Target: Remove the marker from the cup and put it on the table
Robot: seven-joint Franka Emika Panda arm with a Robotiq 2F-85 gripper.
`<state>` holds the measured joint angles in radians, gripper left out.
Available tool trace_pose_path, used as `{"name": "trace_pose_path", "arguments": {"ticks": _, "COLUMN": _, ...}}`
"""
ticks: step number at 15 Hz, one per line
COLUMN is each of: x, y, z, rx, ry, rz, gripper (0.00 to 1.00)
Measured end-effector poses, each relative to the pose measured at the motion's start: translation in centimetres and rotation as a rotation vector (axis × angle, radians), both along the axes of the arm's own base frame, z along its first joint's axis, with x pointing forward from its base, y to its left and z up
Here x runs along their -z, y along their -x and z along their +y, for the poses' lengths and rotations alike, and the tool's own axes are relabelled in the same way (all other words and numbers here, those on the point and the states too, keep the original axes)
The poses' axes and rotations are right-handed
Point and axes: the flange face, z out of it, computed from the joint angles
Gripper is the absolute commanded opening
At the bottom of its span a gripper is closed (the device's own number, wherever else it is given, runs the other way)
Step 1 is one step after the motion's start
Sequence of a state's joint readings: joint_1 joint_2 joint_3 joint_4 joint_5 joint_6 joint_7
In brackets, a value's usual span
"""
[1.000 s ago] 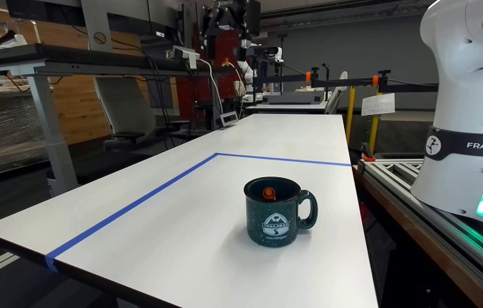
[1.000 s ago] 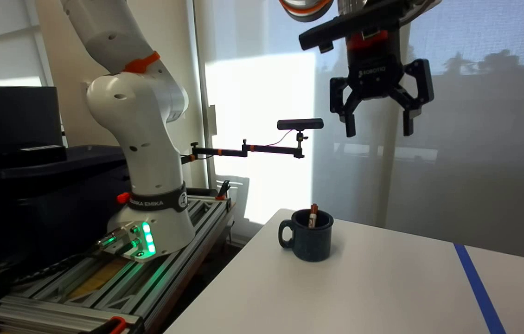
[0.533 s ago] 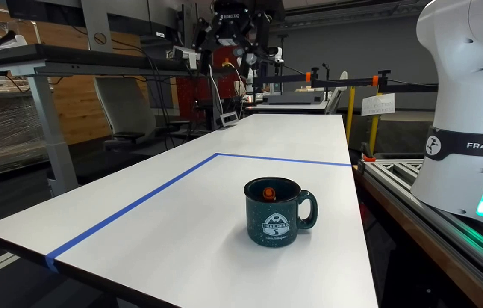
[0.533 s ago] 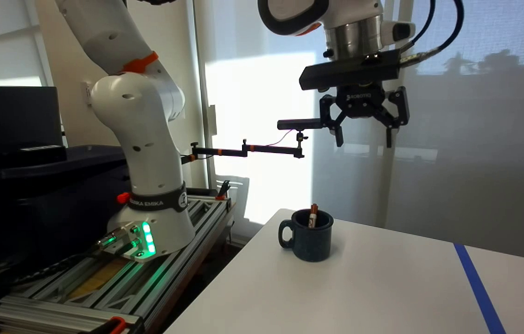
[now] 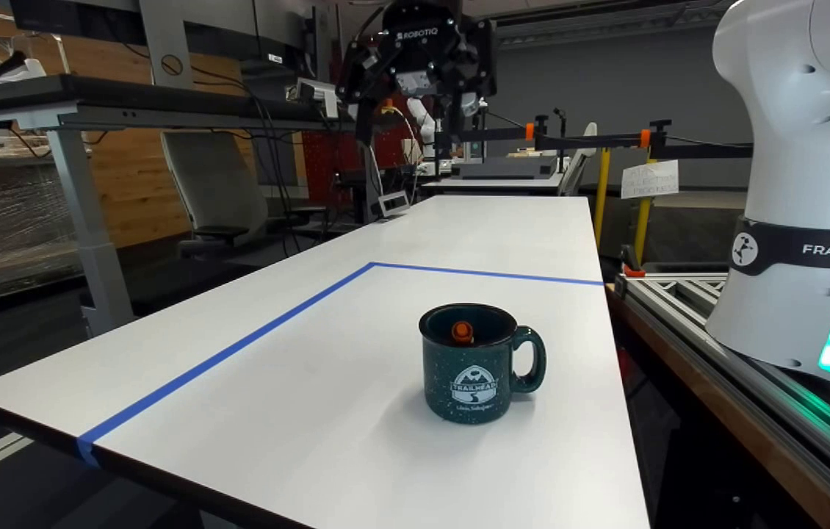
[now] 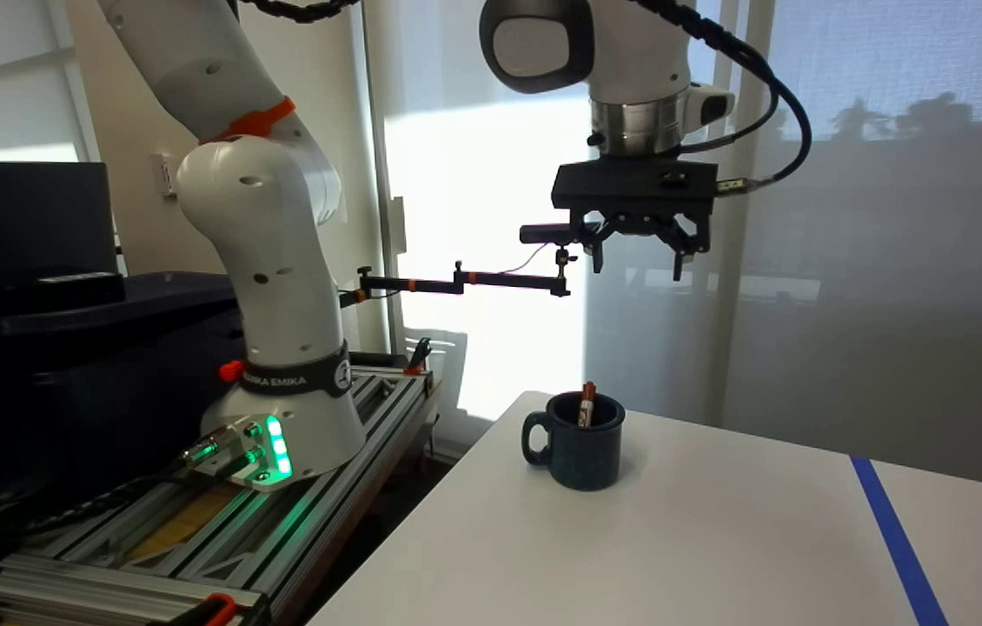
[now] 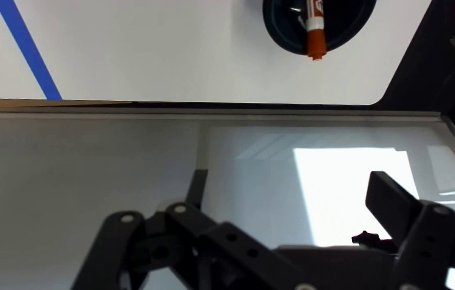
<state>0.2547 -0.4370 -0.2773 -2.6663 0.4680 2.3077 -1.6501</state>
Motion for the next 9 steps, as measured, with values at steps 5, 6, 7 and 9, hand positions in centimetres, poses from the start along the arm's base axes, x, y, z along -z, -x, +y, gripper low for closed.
{"name": "trace_pose_path", "arguments": {"ticks": 5, "x": 2.1, "y": 0.6, "z": 0.1, "rx": 0.008, "ry": -0.033, "rz": 0.062, "gripper": 1.0}}
{"name": "trace_pose_path", "arguments": {"ticks": 6, "x": 2.5, "y": 0.7, "z": 0.2, "rx": 0.005, "ry": -0.038, "rz": 0.074, "gripper": 1.0}}
{"name": "trace_pose_path", "arguments": {"ticks": 7, "x": 3.0, "y": 0.9, "z": 0.3, "rx": 0.003, "ry": -0.041, "rz": 0.085, "gripper": 1.0}}
{"name": "trace_pose_path", "arguments": {"ticks": 9, "x": 4.0, "y": 1.1, "z": 0.4, "rx": -0.004, "ry": -0.04, "rz": 0.106, "gripper": 1.0}}
